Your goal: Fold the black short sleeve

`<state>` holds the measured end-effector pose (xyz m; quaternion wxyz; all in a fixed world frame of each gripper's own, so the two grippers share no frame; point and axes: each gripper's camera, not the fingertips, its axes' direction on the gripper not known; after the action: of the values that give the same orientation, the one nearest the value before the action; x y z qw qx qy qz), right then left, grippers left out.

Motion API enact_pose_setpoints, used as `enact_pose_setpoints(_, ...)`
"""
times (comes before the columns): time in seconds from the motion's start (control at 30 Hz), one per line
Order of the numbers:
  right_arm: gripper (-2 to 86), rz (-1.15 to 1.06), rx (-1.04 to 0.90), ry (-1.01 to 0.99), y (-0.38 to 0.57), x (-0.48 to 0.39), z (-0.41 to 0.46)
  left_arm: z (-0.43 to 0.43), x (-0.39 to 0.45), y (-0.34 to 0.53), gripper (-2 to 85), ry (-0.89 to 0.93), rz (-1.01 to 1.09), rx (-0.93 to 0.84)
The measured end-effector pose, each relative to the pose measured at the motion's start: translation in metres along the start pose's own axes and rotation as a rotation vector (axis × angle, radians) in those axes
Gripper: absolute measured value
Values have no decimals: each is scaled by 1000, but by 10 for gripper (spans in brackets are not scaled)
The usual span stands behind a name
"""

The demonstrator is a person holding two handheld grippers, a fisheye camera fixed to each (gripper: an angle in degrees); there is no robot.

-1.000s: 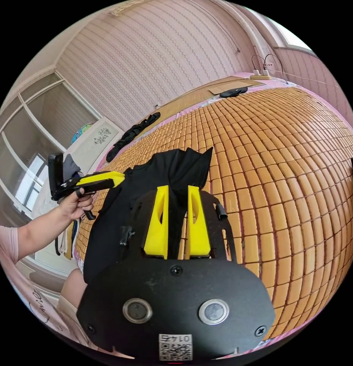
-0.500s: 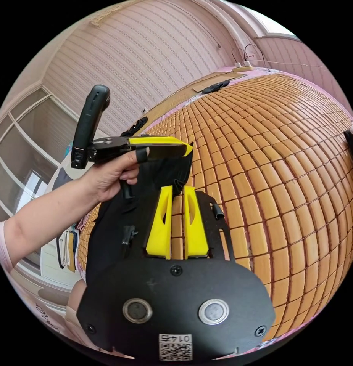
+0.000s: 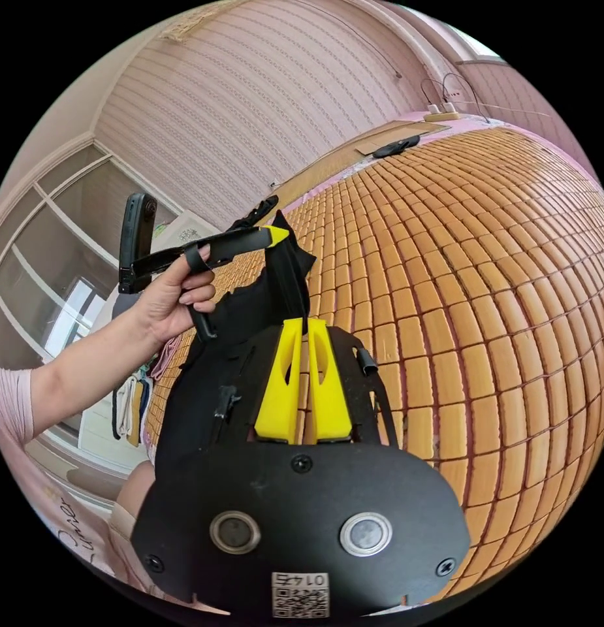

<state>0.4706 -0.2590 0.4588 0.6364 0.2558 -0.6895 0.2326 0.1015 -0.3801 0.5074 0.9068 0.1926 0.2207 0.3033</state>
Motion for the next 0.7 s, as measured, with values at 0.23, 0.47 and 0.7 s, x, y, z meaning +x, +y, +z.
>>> enact_pose_setpoints(0.23, 9, -221, -99, 31, 5, -41, 8, -31, -59, 72, 51, -79, -103, -133)
enact_pose_setpoints(0.47, 5, -285, -136, 16, 9, -59, 5, -29, -75, 64, 52, -72, -155, -144)
enact_pose_setpoints(0.7, 0, -260, -78, 36, 5, -72, 9, 22, -71, 44, 78, -81, -135, -313)
